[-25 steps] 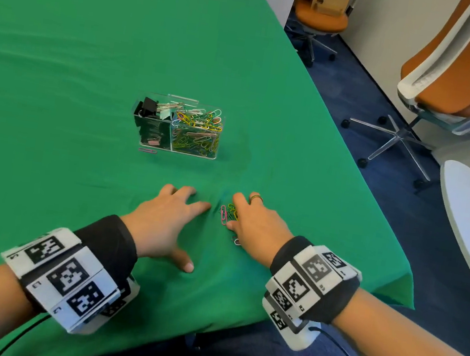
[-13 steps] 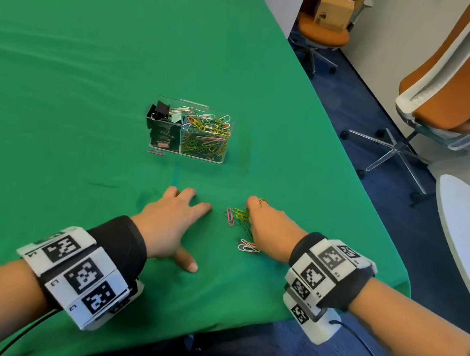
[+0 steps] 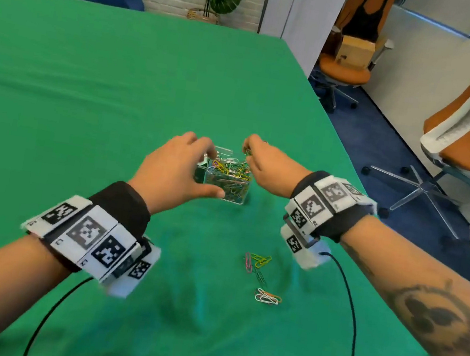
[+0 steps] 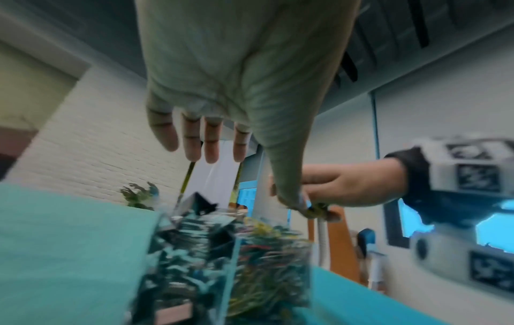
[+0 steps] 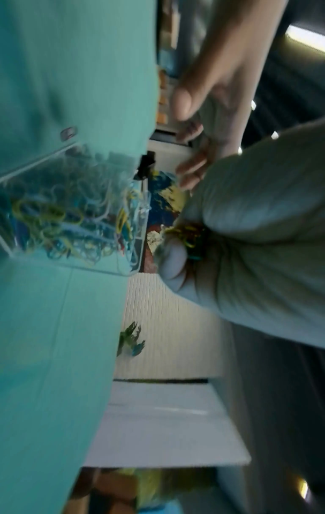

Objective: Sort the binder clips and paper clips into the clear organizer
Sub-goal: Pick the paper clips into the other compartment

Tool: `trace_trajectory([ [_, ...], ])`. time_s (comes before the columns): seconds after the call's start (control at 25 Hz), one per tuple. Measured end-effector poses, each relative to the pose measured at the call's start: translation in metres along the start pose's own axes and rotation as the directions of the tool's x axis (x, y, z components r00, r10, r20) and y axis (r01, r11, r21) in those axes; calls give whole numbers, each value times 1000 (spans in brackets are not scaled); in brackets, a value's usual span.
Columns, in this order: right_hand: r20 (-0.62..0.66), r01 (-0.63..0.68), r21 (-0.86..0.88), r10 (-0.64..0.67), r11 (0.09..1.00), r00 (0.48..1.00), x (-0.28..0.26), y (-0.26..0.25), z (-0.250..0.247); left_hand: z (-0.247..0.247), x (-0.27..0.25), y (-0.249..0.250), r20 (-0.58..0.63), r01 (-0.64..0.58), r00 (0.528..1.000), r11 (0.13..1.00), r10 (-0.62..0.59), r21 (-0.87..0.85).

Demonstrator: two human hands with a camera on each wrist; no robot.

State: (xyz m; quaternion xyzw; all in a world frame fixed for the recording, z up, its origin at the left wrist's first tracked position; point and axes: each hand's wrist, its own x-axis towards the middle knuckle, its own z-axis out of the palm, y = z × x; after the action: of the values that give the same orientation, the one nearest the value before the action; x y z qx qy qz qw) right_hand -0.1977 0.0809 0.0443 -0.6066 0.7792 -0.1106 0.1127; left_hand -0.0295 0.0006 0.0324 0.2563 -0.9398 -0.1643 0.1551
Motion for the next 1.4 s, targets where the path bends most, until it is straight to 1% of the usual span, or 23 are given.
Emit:
trace_trajectory([
  [0.04,10,24,-77,-23,997,1000,10,-1,-1,-2,10,-8,-43,34,999,999,-32,40],
  [0.08,31,46,-159,-41,986,999,17,-2,-1,0,19,-16,-16,71,997,993,-70,91],
  [0.12,58,68,-233,-56,970,997,21,-3,0,3,26,-23,50,96,993,986,-104,135],
  [0.2,105,122,-348,-91,929,990,25,-4,3,15,36,-28,169,107,976,976,-140,187],
  [0.28,116,162,-423,-124,892,986,25,-6,7,26,42,-25,200,68,973,973,-113,221],
  [0.36,113,188,-482,-152,856,982,26,-5,10,33,46,-21,193,21,978,964,-75,266],
  [0.44,101,187,-503,-158,844,982,27,-5,11,34,50,-19,180,16,981,957,-71,290],
  [0.52,83,173,-481,-152,860,985,27,-5,11,34,52,-20,158,18,985,956,-67,293],
  [0.6,64,153,-429,-139,890,988,27,-4,11,33,52,-21,154,2,986,943,-56,332],
  [0.72,4,105,-260,-108,960,994,25,-2,13,35,51,-23,178,-54,984,917,-19,394],
  [0.8,-40,76,-142,-82,987,996,23,-1,15,36,50,-23,194,-96,981,894,10,437],
  [0.88,-61,55,-70,-60,996,996,23,-1,19,40,50,-23,210,-126,977,878,30,462],
  [0.96,-72,47,-8,-47,999,996,24,0,22,44,49,-23,210,-130,977,884,37,450],
  [1.04,-123,47,88,-36,995,992,25,2,21,43,49,-23,192,-131,980,897,53,421],
  [1.12,-183,43,172,-11,984,983,24,6,18,42,51,-24,186,-157,979,893,84,421],
  [1.24,-197,12,190,26,982,980,19,9,18,42,54,-24,233,-217,965,870,122,443],
  [1.32,-202,-20,128,46,992,978,16,10,19,41,55,-23,260,-226,959,859,113,459],
  [1.4,-209,-43,53,53,998,977,13,9,21,42,56,-25,251,-230,959,879,132,418],
])
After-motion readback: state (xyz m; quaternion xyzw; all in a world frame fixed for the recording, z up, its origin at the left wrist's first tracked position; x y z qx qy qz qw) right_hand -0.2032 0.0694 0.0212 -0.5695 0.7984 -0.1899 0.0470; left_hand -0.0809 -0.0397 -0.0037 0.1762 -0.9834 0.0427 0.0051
